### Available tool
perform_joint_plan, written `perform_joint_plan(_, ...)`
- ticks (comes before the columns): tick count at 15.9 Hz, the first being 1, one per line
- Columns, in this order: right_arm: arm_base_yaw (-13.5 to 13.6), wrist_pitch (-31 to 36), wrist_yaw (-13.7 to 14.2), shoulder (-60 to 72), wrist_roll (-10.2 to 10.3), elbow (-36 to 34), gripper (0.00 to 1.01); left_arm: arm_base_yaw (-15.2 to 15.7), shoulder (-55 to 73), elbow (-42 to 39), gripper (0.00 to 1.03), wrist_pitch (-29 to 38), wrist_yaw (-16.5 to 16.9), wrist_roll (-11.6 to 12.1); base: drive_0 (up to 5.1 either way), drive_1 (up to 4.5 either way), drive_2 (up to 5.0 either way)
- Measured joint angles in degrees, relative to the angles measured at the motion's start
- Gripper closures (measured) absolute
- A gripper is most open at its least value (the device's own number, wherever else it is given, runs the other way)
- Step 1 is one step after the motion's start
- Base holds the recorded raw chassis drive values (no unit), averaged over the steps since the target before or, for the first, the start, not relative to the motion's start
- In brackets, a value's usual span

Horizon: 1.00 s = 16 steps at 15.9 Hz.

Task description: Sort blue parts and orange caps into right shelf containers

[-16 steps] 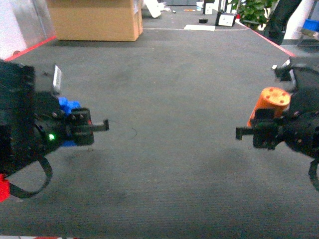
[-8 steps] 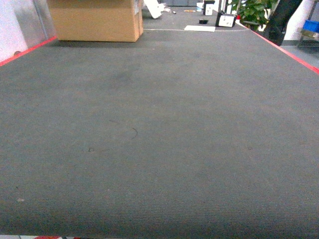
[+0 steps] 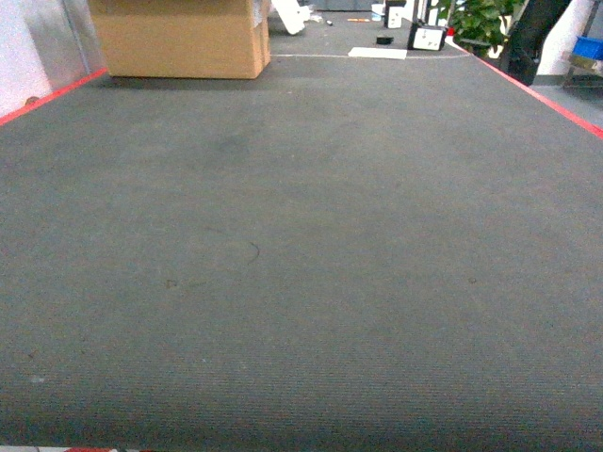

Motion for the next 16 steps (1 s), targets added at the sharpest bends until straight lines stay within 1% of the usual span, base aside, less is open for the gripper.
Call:
perform_joint_plan(1,-0.9,-1.0,-0.6,-1.4,0.7,-1.3,0.62,1.3,-1.9,-1.0,0.59,-2.3,2.3,-1.9,0.0,0.0,0.0)
perform_joint_plan(3,-2.0,-0.9,-1.4,-2.9,1.4,-3.4,0.62,3.1,-4.2,-2.8,0.59,-4.6,4.5,-3.5,0.0,0.0,0.0)
perform_joint_plan(4,-3.1,-0.5,-2.1,-4.2,1.9,-5.2,0.62,4.8,-5.8,-5.0,0.59,-5.0,6.3,-4.4,0.0,0.0,0.0)
perform_joint_plan(5,-4.1,0.0,-3.4,-5.4,2.3,-7.2,0.62,6.6,-7.5,-7.4,0.59,-5.1,8.7,-5.4,0.0,0.0,0.0)
perform_joint_plan(6,-5.2,0.5,-5.1,-6.8,2.5,-9.5,0.62,8.6,-8.9,-9.3,0.59,-5.2,11.2,-5.8,0.0,0.0,0.0)
perform_joint_plan(8,-7.2,0.9,-6.6,-9.5,2.6,-13.0,0.62,11.7,-12.6,-12.5,0.59,-5.6,14.3,-6.6,0.0,0.0,0.0)
perform_joint_plan(9,-9.7,0.9,-10.4,-11.2,2.7,-14.3,0.62,13.3,-14.5,-13.7,0.59,-5.7,15.9,-6.6,0.0,0.0,0.0)
perform_joint_plan(10,-13.3,1.0,-13.1,-12.6,2.7,-15.3,0.62,14.6,-16.1,-14.7,0.59,-6.1,17.0,-6.6,0.0,0.0,0.0)
perform_joint_plan(11,-14.2,0.9,-12.7,-13.7,2.9,-16.6,0.62,15.7,-17.6,-16.0,0.59,-6.7,18.1,-6.7,0.0,0.0,0.0)
perform_joint_plan(12,-14.0,0.8,-13.6,-14.8,2.9,-17.7,0.62,16.7,-18.9,-16.9,0.59,-7.3,19.5,-6.7,0.0,0.0,0.0)
perform_joint_plan(13,-13.7,0.4,-13.6,-15.6,2.9,-18.4,0.62,17.4,-20.2,-17.6,0.59,-7.9,20.1,-6.7,0.0,0.0,0.0)
perform_joint_plan(14,-13.7,0.1,-13.6,-16.9,2.9,-19.2,0.62,21.4,-21.9,-18.3,0.59,-8.9,25.0,-6.7,0.0,0.0,0.0)
perform_joint_plan(15,-13.7,0.0,-13.6,-18.0,2.9,-19.7,0.62,24.1,-23.3,-19.0,0.59,-9.5,26.0,-6.7,0.0,0.0,0.0)
perform_joint_plan(16,-13.7,-0.4,-13.6,-18.8,2.9,-20.3,0.62,24.4,-24.4,-19.4,0.59,-10.0,25.8,-6.8,0.0,0.0,0.0)
